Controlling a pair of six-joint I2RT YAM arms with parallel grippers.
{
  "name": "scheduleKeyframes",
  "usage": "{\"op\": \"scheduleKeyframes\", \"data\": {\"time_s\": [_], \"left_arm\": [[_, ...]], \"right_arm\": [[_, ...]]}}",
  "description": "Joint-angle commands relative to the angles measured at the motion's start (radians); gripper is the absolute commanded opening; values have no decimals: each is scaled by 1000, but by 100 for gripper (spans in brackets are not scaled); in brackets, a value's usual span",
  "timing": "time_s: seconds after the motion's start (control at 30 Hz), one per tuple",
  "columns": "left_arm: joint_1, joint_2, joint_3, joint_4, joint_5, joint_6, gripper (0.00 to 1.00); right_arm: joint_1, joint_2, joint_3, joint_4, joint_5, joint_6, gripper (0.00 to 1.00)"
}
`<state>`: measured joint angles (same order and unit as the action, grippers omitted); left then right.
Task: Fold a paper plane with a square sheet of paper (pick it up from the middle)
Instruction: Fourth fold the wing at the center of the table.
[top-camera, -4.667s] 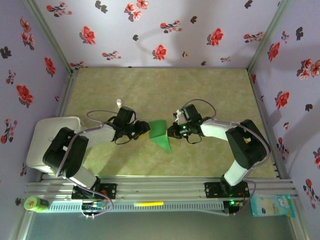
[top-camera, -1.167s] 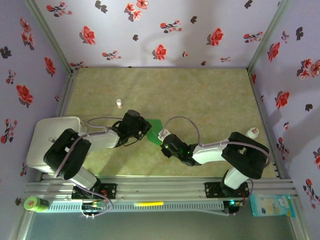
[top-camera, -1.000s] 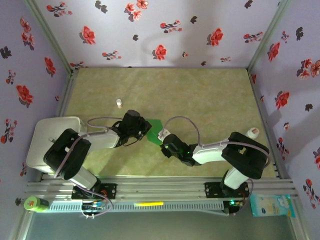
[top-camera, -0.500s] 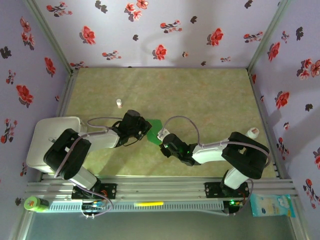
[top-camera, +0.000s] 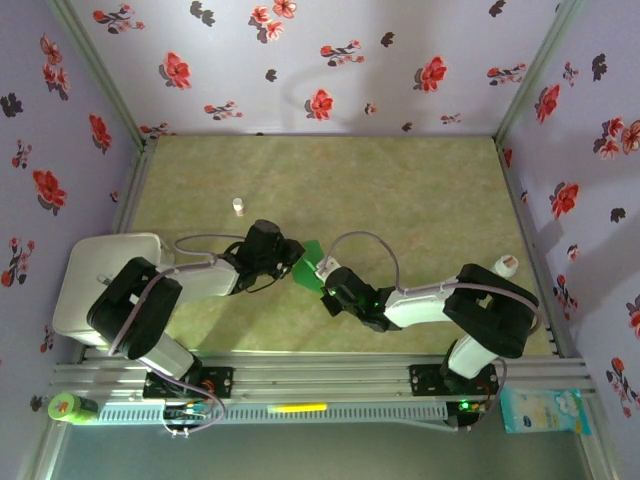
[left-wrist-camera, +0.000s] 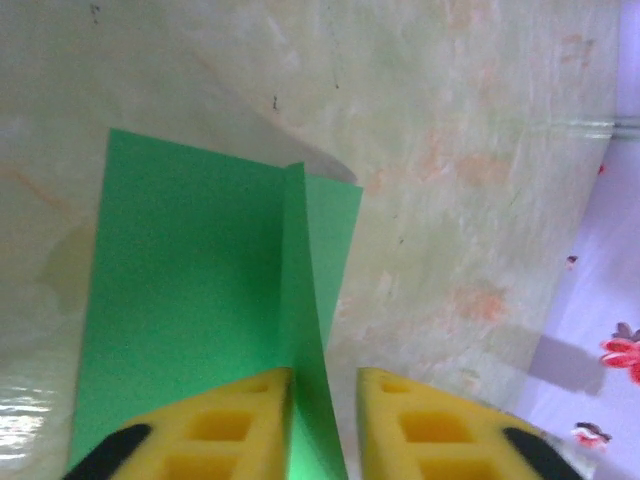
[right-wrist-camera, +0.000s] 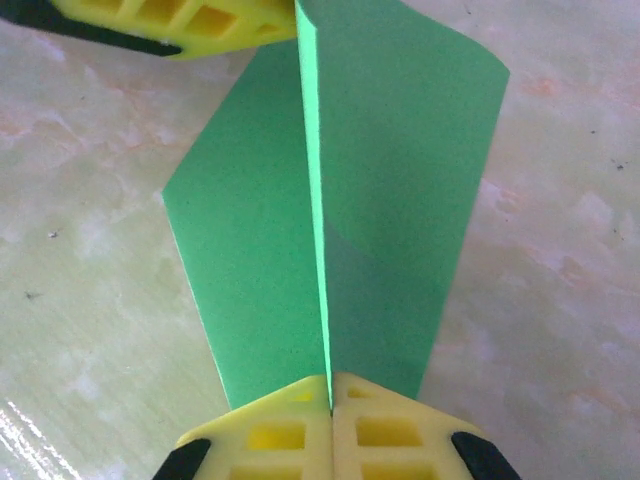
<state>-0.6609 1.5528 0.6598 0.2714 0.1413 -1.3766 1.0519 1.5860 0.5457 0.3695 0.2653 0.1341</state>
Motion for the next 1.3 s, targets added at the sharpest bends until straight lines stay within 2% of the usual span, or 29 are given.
{"op": "scheduleKeyframes", "data": {"time_s": [0.0, 0.2, 0.6, 0.8, 0.93, 1.1, 1.27], "left_arm": [[22, -61, 31, -68, -9, 44, 33], [48, -158, 36, -191, -51, 105, 38], [60, -181, 12, -189, -50, 104, 38], [61, -190, -3, -189, -51, 99, 38], [63, -189, -5, -186, -51, 96, 38], [63, -189, -7, -181, -50, 103, 35], [64, -174, -10, -155, -32, 125, 27]], "right_arm": [[-5, 16, 19, -6, -10, 38, 2], [-58, 18, 29, -7, -121, 85, 0], [-149, 66, 54, 14, -383, 228, 0], [-177, 100, 101, -27, -467, 282, 0], [-201, 109, 93, 17, -541, 349, 0], [-220, 129, 114, 19, -624, 411, 0], [-247, 143, 116, 38, -684, 472, 0]]}}
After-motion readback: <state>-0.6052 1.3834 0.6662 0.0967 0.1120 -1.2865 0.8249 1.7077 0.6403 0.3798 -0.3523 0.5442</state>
